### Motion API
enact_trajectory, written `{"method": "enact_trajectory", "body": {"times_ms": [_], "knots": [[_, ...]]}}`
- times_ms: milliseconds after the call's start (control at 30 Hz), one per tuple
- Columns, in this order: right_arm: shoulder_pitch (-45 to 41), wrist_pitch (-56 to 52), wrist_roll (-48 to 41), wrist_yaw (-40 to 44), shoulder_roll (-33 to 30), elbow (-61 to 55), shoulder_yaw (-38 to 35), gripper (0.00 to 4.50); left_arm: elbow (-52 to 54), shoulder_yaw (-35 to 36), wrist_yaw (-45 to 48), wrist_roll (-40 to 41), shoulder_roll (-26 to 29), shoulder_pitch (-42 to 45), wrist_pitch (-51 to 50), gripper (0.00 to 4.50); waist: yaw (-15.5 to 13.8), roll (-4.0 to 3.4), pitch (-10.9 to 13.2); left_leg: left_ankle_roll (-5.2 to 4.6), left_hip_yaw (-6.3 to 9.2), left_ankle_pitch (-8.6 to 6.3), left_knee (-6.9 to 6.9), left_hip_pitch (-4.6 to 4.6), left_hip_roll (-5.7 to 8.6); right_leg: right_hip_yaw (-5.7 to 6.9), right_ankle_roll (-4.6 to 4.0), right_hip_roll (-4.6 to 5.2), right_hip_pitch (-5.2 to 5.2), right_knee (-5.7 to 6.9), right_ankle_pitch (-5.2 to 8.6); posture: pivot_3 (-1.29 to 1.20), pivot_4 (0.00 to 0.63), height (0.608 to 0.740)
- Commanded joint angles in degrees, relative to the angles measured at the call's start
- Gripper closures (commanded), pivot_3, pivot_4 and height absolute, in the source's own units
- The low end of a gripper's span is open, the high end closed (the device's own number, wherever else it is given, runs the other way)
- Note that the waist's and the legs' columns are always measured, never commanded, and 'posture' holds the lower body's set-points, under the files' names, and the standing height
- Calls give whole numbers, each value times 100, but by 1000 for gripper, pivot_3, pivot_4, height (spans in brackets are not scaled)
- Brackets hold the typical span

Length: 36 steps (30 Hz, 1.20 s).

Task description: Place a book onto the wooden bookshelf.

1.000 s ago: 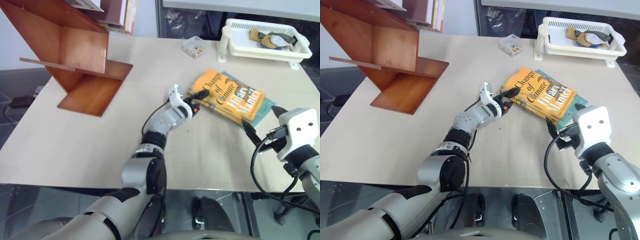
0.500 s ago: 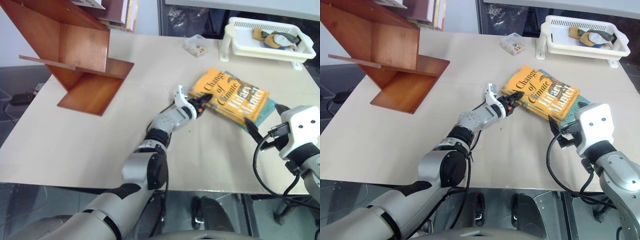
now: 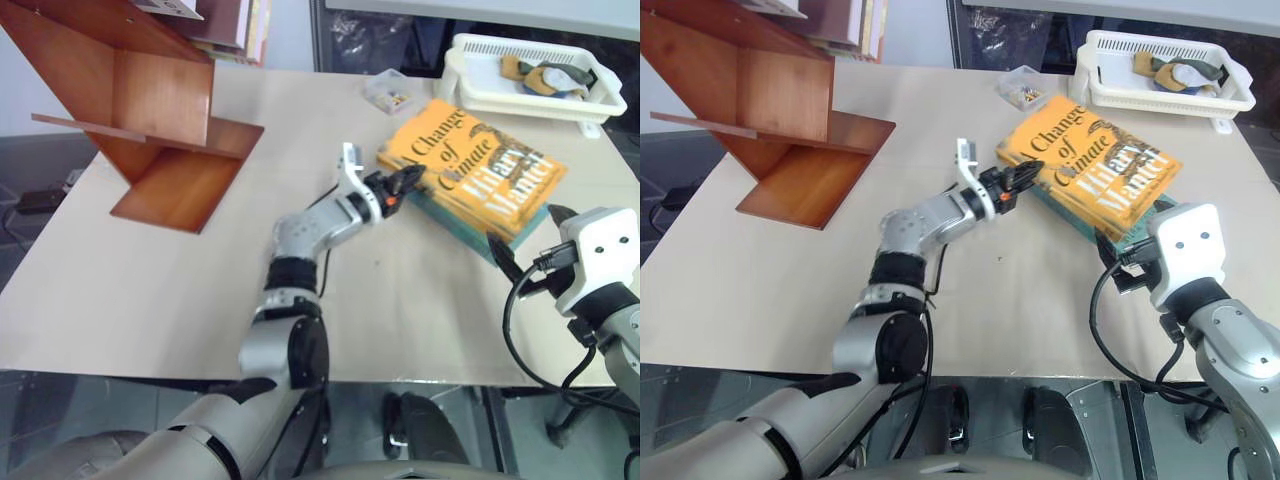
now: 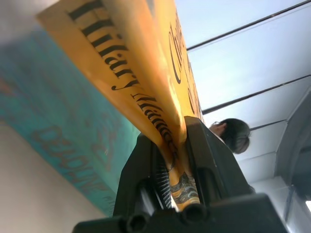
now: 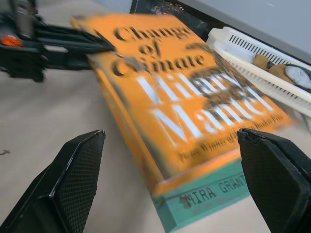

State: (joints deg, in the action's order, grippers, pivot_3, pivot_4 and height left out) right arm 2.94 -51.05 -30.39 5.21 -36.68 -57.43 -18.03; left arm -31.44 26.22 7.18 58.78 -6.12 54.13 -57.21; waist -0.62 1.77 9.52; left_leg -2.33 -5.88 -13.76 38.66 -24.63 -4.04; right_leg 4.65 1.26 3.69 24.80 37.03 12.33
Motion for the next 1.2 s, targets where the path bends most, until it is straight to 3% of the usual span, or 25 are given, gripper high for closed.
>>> {"method": "enact_trajectory", "body": {"times_ms": [33, 133, 200, 333, 433, 533, 633, 833, 1033, 1200], "knots": [[-41, 288, 20, 309, 2, 4, 24, 0, 1539, -680, 509, -293, 774, -238, -231, 4226, 9, 1, 1, 0, 0, 0, 3, -1, 0, 1, 0, 0, 0, 3, 0, 0, 150, 740], [177, 610, -131, 776, 36, -4, 7, 0, 2731, -1578, 1613, -1072, 2121, -503, 207, 4226, 42, -2, 3, 18, -1, 10, 7, 1, -4, -1, -16, -6, 3, 15, -9, 0, 150, 740], [264, 736, -249, 1015, 38, 6, -48, 0, 3052, -1859, 2114, -1400, 2698, -542, 557, 4226, 28, -6, 0, 24, 2, 14, 6, 3, -8, 1, -19, -7, 4, 21, -8, 0, 150, 740], [256, 974, -478, 1521, -17, 155, -15, 0, 3595, -2515, 3479, -2698, 3997, -822, 2287, 4226, -44, -8, -1, 18, 0, 9, 16, 6, -2, 4, -18, 1, -5, 19, -8, 0, 150, 740], [211, 1154, -507, 1794, -71, 265, 76, 0, 3732, -2556, 4125, -3284, 4544, -1033, 3439, 4226, -22, -8, 0, 1, 1, -1, 26, 2, -2, 1, -34, 5, -6, 17, 1, 0, 150, 740], [58, 1471, -494, 2237, -169, 482, 236, 0, 3873, -2408, 5102, -3982, 5353, -1303, 5358, 4226, 4, -12, 8, 1, -2, -1, 25, -1, -9, -2, -34, -2, 1, 19, 0, 0, 150, 740], [-323, 1781, -797, 2855, -219, 824, 349, 0, 3474, -2126, 5627, -4462, 6191, -1062, 6628, 4226, -17, -18, 7, 0, -1, -2, 24, 2, -11, 1, -33, -3, 0, 21, 0, 0, 150, 740], [-1296, 2271, -1276, 3763, -212, 1559, 437, 0, 3120, -1772, 6292, -4671, 7544, -420, 7034, 4226, -11, -5, 32, -3, 1, -3, 46, -8, -13, 3, -11, -4, 1, 28, 11, 0, 150, 740], [-1724, 2691, -1017, 4313, -239, 2287, 715, 0, 2820, -1854, 6816, -4651, 8218, 281, 7117, 4226, -50, -11, 33, -4, -19, -3, 50, -12, -12, 12, -6, -3, 0, 35, 9, 0, 150, 740], [-2111, 2939, -908, 4460, -117, 2652, 934, 0, 2212, -1761, 7250, -4899, 8855, -25, 7409, 4226, -1, -20, 39, -3, -25, -3, 55, -5, -14, 4, -3, -4, 6, 59, 8, 0, 150, 740]]}}
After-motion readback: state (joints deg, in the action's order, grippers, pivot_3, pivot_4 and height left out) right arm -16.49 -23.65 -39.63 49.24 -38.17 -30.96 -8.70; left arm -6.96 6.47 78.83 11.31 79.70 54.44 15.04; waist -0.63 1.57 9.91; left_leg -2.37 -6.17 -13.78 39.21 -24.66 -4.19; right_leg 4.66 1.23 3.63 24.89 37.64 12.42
